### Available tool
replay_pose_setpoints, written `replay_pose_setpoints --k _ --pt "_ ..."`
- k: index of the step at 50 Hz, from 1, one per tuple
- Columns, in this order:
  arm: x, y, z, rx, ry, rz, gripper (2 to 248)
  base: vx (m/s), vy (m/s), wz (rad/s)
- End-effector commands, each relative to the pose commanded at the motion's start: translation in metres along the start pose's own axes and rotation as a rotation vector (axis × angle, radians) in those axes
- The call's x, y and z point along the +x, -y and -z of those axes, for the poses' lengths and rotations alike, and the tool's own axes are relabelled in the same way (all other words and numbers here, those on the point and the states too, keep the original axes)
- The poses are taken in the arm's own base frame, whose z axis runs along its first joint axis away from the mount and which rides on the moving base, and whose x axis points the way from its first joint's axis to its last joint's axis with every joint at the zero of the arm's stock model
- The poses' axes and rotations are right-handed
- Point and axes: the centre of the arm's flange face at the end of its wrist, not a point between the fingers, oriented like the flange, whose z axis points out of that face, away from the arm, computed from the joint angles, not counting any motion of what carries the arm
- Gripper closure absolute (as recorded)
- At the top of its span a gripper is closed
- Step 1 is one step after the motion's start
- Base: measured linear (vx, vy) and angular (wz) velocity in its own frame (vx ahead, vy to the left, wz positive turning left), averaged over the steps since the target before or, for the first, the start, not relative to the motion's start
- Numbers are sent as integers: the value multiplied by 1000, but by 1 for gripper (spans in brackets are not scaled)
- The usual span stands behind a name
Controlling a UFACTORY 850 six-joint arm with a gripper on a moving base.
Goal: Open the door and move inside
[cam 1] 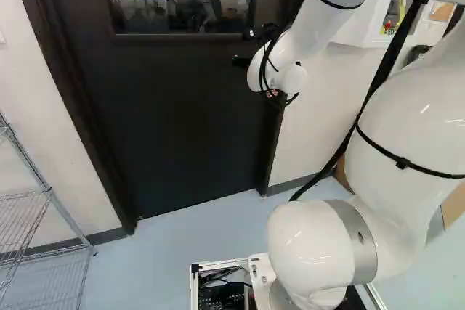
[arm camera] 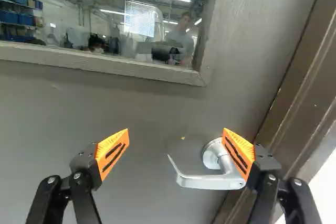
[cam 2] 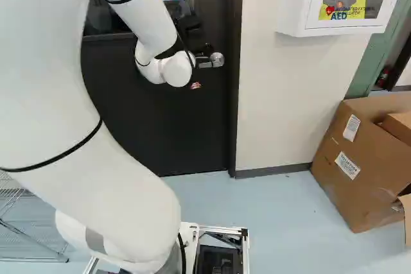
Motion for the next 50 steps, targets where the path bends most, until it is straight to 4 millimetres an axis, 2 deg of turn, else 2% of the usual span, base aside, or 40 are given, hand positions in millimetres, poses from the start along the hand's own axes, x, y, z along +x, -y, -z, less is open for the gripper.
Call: replay_pose_setpoints --k 16,50 --pt "-2 0 -5 1 5 -1 3 0 0 0" --pt "-36 5 -17 16 67 -13 3 0 0 0"
